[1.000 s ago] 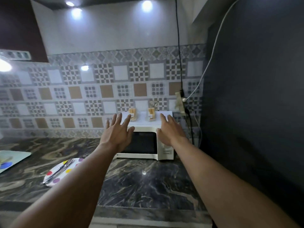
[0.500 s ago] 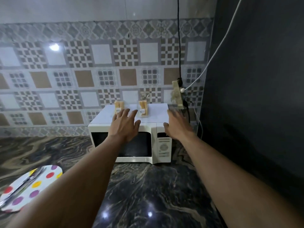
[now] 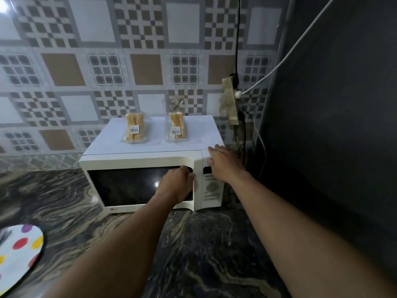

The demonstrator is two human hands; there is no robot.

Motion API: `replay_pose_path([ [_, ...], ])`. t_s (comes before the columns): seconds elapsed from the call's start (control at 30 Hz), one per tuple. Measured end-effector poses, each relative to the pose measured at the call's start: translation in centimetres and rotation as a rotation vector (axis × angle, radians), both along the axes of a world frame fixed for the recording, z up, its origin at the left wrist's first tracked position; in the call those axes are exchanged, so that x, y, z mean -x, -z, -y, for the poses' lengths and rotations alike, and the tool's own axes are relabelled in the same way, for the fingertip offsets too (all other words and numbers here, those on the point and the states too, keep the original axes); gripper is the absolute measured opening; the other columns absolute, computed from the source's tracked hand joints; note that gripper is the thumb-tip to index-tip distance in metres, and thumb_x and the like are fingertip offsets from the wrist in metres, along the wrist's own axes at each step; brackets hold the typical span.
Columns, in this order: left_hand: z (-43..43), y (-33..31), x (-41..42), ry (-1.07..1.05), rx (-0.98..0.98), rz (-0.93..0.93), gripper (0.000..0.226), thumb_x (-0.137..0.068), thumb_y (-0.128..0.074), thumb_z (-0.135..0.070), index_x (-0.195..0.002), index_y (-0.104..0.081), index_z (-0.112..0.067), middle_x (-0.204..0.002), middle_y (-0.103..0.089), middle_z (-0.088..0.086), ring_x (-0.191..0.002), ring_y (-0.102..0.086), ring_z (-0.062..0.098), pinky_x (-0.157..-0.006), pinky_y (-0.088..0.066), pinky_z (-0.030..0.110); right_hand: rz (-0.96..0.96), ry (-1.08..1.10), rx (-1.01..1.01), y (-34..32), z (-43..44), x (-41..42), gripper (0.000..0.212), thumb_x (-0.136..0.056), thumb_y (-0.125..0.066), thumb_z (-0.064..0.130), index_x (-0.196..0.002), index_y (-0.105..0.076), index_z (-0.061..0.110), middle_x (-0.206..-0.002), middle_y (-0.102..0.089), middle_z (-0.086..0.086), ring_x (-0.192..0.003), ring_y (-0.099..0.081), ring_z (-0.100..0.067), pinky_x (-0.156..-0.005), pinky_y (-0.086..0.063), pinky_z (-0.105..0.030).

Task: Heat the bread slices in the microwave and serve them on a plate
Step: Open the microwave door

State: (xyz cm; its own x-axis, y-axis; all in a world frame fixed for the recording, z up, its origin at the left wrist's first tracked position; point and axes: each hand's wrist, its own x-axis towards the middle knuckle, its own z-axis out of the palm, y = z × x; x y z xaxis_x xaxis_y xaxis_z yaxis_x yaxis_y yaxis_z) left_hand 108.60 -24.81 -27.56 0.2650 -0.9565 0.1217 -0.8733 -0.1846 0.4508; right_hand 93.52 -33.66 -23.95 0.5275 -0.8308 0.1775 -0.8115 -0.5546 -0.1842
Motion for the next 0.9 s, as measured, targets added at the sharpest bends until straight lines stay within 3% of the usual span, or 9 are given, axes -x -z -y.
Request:
replay_pose_path([
  [0.07, 0.8, 1.1, 0.3, -0.017, -0.012, -0.136, 0.028, -0.099, -0.051, -0.037, -0.101, -0.068, -0.015, -0.094, -0.072, 0.007, -0.084, -0.066, 0.026, -0.073, -0.053, 0.032, 0.019, -0.009, 0.036, 0.4, 0.4, 0.1, 0.047, -0.101, -0.049, 0.011, -0.146, -0.042, 0.004, -0.143, -0.048, -0.014, -0.133, -0.041, -0.031, -0.107, -0.038, -0.041],
  [0.2, 2.0, 2.2, 1.2, -0.053, 0.018, -0.323, 0.026, -0.099, -0.058, -0.025, -0.082, -0.062, -0.006, -0.069, -0.060, 0.002, -0.055, -0.054, 0.012, -0.040, -0.036, 0.010, 0.032, -0.025, 0.080, 0.6, 0.9, 0.2, 0.044, -0.103, -0.049, 0.013, -0.146, -0.045, 0.006, -0.138, -0.052, -0.016, -0.129, -0.047, -0.033, -0.102, -0.041, -0.040],
  [0.33, 3.0, 3.7, 1.6, -0.134, 0.069, -0.415, 0.035, -0.098, -0.063, -0.027, -0.067, -0.055, -0.013, -0.060, -0.053, -0.002, -0.058, -0.049, 0.012, -0.045, -0.033, 0.013, 0.067, -0.030, 0.117, 1.4, 1.4, 0.2, 0.045, -0.102, -0.049, 0.008, -0.147, -0.045, 0.010, -0.137, -0.052, -0.017, -0.131, -0.044, -0.033, -0.100, -0.044, -0.041],
  [0.47, 3.3, 5.3, 2.3, -0.194, 0.073, -0.520, 0.029, -0.098, -0.063, -0.025, -0.082, -0.066, -0.001, -0.077, -0.069, 0.016, -0.074, -0.063, 0.030, -0.065, -0.053, 0.032, 0.052, -0.041, 0.122, 1.8, 1.3, 0.4, 0.045, -0.105, -0.046, 0.015, -0.149, -0.043, 0.012, -0.141, -0.048, -0.017, -0.133, -0.041, -0.034, -0.101, -0.042, -0.042],
  [0.6, 3.1, 5.7, 2.7, -0.241, 0.118, -0.494, 0.029, -0.099, -0.062, -0.022, -0.083, -0.065, 0.003, -0.077, -0.067, 0.015, -0.065, -0.053, 0.017, -0.056, -0.043, 0.023, 0.034, -0.048, 0.133, 2.0, 1.2, 0.5, 0.045, -0.106, -0.044, 0.018, -0.151, -0.040, 0.014, -0.142, -0.047, -0.018, -0.134, -0.041, -0.035, -0.101, -0.043, -0.044],
  [0.7, 3.2, 5.5, 2.9, -0.253, 0.152, -0.503, 0.025, -0.098, -0.062, -0.017, -0.083, -0.067, 0.002, -0.078, -0.069, 0.012, -0.070, -0.064, 0.015, -0.075, -0.055, 0.025, 0.010, -0.046, 0.162, 1.6, 1.3, 0.5, 0.045, -0.106, -0.043, 0.018, -0.151, -0.039, 0.013, -0.139, -0.048, -0.018, -0.131, -0.042, -0.033, -0.099, -0.041, -0.041],
  [0.73, 3.3, 5.5, 2.9, -0.257, 0.160, -0.498, 0.026, -0.098, -0.062, -0.016, -0.080, -0.065, 0.003, -0.075, -0.067, 0.011, -0.071, -0.064, 0.018, -0.065, -0.051, 0.034, 0.006, -0.043, 0.167, 1.4, 1.2, 0.5, 0.045, -0.106, -0.043, 0.018, -0.150, -0.039, 0.013, -0.138, -0.048, -0.018, -0.130, -0.043, -0.033, -0.099, -0.041, -0.040],
  [0.77, 3.2, 5.4, 3.0, -0.257, 0.162, -0.488, 0.029, -0.098, -0.062, -0.015, -0.076, -0.062, 0.004, -0.071, -0.063, 0.011, -0.069, -0.060, 0.019, -0.068, -0.048, 0.027, 0.003, -0.039, 0.172, 1.2, 1.1, 0.5, 0.044, -0.106, -0.042, 0.018, -0.150, -0.040, 0.012, -0.138, -0.049, -0.018, -0.129, -0.044, -0.033, -0.098, -0.041, -0.040],
  [0.9, 3.1, 5.5, 3.0, -0.246, 0.171, -0.444, 0.035, -0.098, -0.062, -0.018, -0.071, -0.058, 0.004, -0.063, -0.055, 0.012, -0.064, -0.046, 0.022, -0.061, -0.038, 0.030, -0.006, -0.046, 0.169, 1.2, 1.3, 0.5, 0.043, -0.106, -0.043, 0.019, -0.148, -0.041, 0.012, -0.135, -0.050, -0.017, -0.127, -0.045, -0.032, -0.095, -0.042, -0.040],
])
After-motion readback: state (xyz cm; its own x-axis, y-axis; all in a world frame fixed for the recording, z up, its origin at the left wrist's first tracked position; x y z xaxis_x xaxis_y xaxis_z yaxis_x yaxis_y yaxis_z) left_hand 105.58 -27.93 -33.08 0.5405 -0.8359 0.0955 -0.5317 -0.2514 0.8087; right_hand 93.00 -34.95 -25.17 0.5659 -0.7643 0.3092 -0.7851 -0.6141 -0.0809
